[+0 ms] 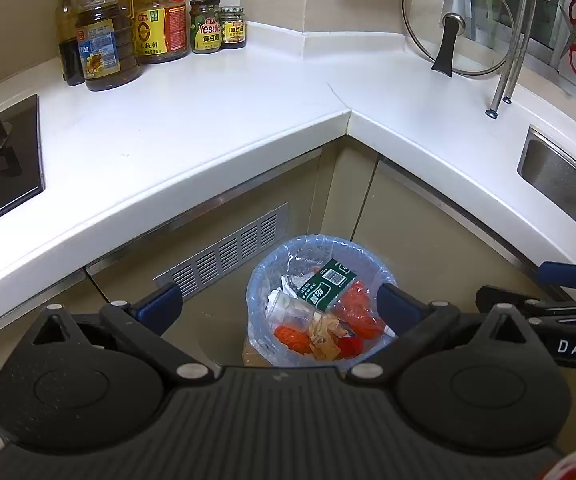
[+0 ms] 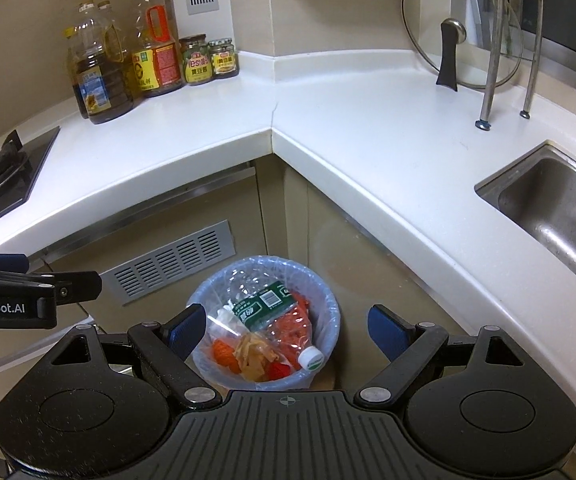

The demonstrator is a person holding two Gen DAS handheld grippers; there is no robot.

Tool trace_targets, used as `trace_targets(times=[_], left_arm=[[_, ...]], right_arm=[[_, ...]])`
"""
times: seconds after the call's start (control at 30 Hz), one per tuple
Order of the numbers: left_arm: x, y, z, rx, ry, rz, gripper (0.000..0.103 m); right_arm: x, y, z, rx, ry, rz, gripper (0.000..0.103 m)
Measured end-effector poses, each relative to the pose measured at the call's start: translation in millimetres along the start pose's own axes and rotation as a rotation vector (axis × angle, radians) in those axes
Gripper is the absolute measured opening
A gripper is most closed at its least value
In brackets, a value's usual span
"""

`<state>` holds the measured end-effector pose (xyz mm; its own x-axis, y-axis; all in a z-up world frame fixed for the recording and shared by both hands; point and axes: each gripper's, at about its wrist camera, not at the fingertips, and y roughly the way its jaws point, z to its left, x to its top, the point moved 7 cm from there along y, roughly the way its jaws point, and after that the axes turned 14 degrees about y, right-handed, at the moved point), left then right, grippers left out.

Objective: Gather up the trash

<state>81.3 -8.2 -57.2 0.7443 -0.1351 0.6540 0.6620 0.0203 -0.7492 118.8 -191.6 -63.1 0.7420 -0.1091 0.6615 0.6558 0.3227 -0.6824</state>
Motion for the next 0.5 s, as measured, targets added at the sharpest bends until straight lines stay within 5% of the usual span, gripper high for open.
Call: trace_targets(times=[0.5], left_arm=[[-1.7,0.2,-1.8,0.008,-0.001,0.014,0.103]], right_arm=[[-1.2,1.4,0.2,0.008,-0.003,0.010,0.088]])
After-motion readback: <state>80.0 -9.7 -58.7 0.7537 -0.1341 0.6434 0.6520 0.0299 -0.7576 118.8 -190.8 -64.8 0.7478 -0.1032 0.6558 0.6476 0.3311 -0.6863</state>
